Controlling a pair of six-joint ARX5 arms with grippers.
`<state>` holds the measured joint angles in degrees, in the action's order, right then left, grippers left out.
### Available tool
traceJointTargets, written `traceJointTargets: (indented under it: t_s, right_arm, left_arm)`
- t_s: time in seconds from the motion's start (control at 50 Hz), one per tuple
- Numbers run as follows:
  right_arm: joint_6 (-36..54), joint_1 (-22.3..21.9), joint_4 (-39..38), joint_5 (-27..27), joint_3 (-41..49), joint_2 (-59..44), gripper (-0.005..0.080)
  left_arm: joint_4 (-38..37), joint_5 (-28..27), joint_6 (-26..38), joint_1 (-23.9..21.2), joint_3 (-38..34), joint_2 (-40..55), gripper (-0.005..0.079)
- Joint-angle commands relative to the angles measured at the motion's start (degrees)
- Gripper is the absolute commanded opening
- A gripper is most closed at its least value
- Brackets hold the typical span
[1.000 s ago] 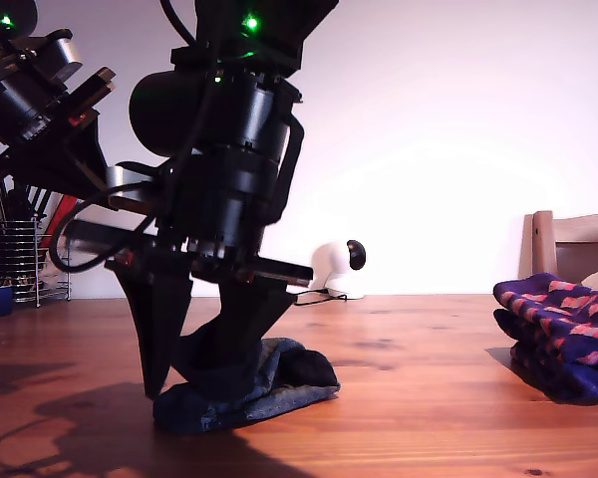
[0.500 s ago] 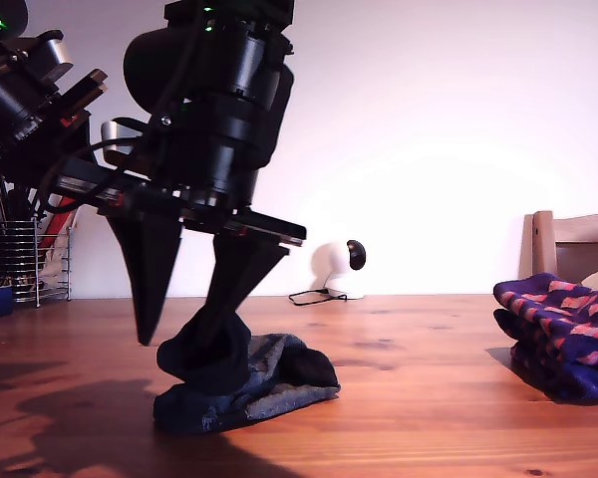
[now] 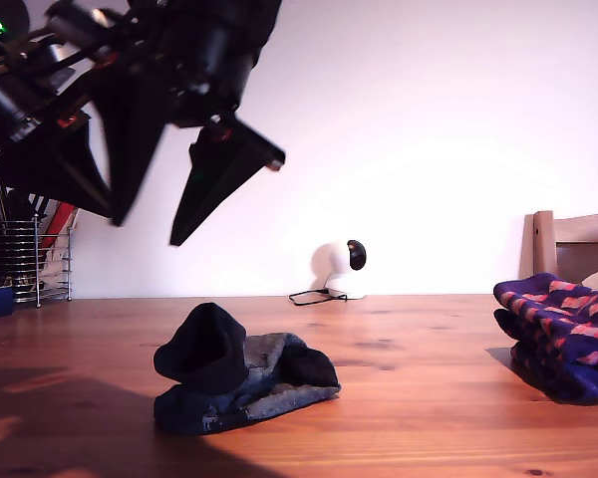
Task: Fold the socks in front of you. After folding them, place them to the right side.
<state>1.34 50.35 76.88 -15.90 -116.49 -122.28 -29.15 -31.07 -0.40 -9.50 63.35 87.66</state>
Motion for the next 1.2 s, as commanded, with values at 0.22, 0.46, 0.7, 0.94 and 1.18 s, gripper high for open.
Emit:
traceJointTargets:
  t_s: [0.22,0.46,0.7,0.94,1.18]
  right_arm:
    - [2.16,-6.19,0.74,1.7,-0.11,-0.44,-0.001]
    - [2.97,-11.26,0.77,1.4,-0.09,-0.44,-0.001]
    - [3.65,-14.25,-0.48,1.36,0.37,-0.46,-0.0011]
    - [4.94,-17.42,-1.81,1.27,1.2,-0.46,-0.001]
    - [5.42,-20.22,-2.82,1.33,1.22,-0.46,-0.001]
  left_arm:
    - [2.67,-3.06,0.46,-5.81,-1.11,6.34,-0.0021]
    - [5.92,-2.99,0.46,-9.11,-1.11,6.93,-0.0021]
    - [6.08,-3.34,0.5,-12.07,-1.11,10.95,-0.0021]
    - [4.7,-4.87,3.85,-14.58,-1.14,13.33,-0.0021]
    - [3.89,-4.72,7.58,-16.41,-2.62,15.19,-0.0021]
